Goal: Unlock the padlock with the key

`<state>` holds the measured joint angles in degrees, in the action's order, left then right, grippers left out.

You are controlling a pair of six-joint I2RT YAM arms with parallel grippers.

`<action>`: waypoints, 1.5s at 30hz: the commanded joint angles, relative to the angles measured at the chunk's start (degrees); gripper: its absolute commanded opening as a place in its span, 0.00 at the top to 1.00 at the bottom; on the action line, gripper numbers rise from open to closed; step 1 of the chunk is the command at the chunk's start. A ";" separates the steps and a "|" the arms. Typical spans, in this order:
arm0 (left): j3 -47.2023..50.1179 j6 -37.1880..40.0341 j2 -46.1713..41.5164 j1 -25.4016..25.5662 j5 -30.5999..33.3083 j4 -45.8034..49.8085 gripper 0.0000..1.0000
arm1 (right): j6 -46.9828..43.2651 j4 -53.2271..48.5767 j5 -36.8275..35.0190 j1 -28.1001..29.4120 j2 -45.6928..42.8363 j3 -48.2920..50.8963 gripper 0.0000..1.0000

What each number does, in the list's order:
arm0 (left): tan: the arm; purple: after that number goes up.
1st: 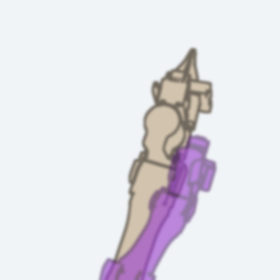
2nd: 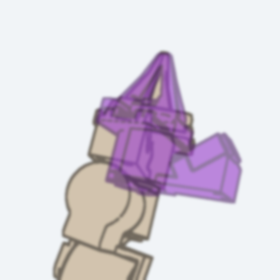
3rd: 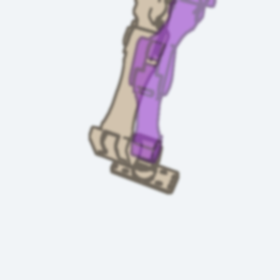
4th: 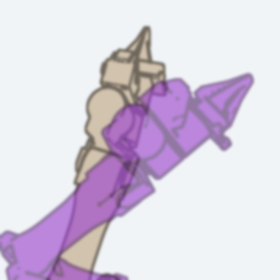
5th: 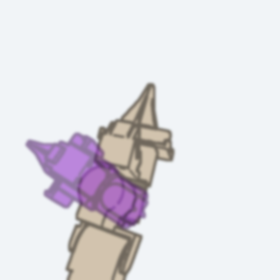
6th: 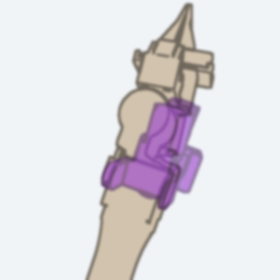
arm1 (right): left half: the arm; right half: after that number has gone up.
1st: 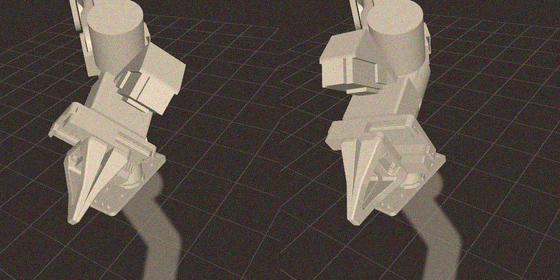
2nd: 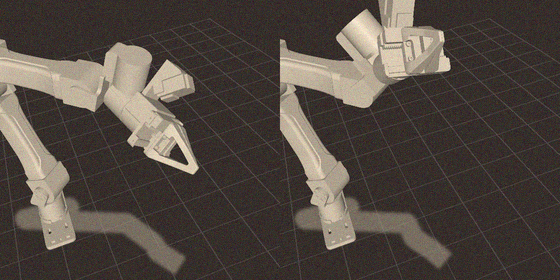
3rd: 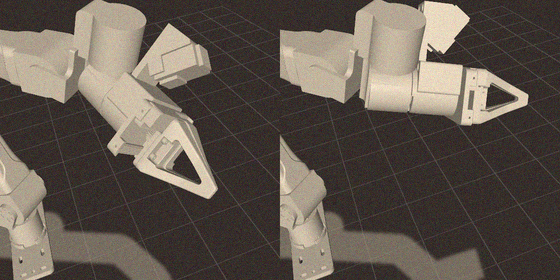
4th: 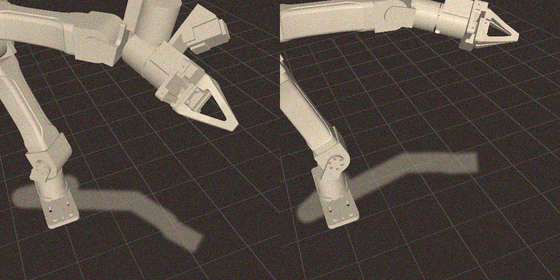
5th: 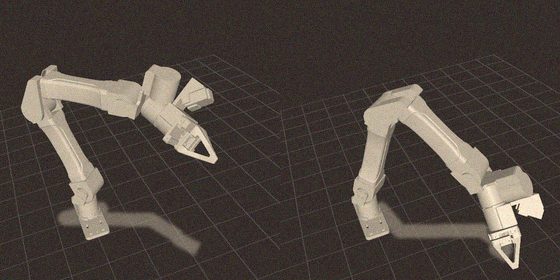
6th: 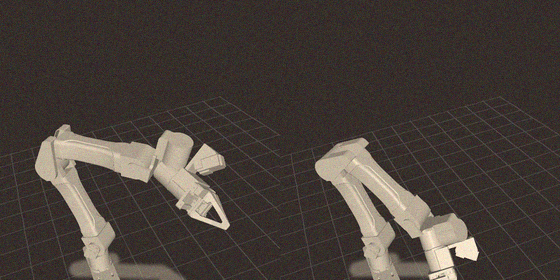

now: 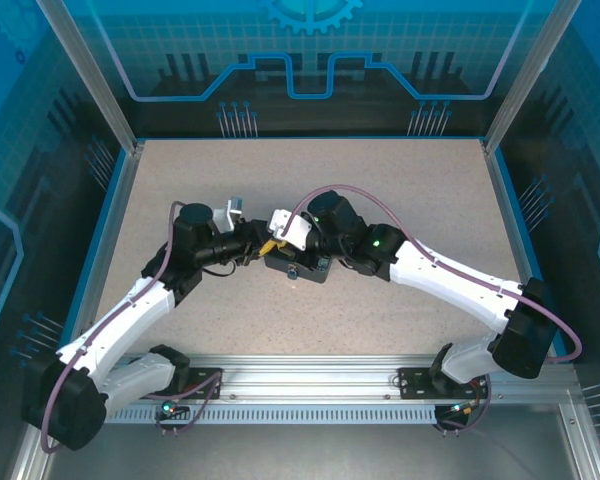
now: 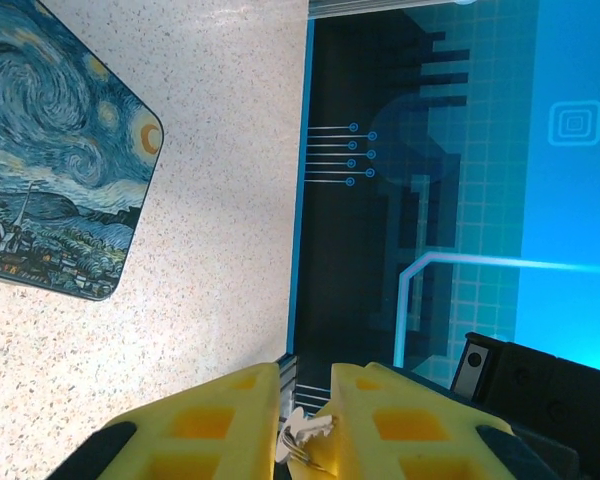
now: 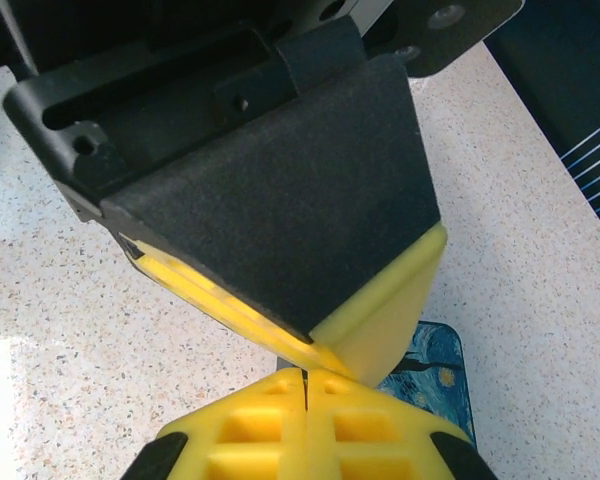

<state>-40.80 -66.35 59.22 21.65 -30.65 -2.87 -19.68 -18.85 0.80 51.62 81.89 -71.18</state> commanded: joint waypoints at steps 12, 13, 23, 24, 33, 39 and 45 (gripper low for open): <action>-3.52 8.52 -0.23 0.83 2.53 3.96 1.00 | 2.57 -0.57 3.85 -1.47 -0.33 -1.65 1.00; -3.82 9.85 -0.37 0.82 3.26 5.01 1.00 | 2.57 -0.66 4.70 -1.70 -0.97 -1.30 1.00; -7.32 26.92 -1.71 0.89 9.45 9.92 1.00 | 1.78 -4.34 13.24 -4.23 -7.87 3.51 0.69; -7.41 28.90 -1.98 0.97 9.96 9.50 1.00 | 2.56 -4.23 13.94 -4.93 -8.49 4.03 0.66; -6.55 42.68 -5.03 1.62 7.07 3.55 1.00 | 29.62 16.60 34.85 -16.83 -11.45 15.49 0.52; -8.57 45.46 -4.74 2.55 1.26 0.80 1.00 | 47.13 41.43 35.51 -17.91 -15.62 27.20 0.42; -9.97 45.26 -3.25 3.57 -0.20 0.04 1.00 | 55.50 55.11 32.33 -16.26 -15.69 32.54 0.39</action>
<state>-48.84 -23.20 55.31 24.69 -28.29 -0.54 28.42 23.64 33.47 34.46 66.96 -40.12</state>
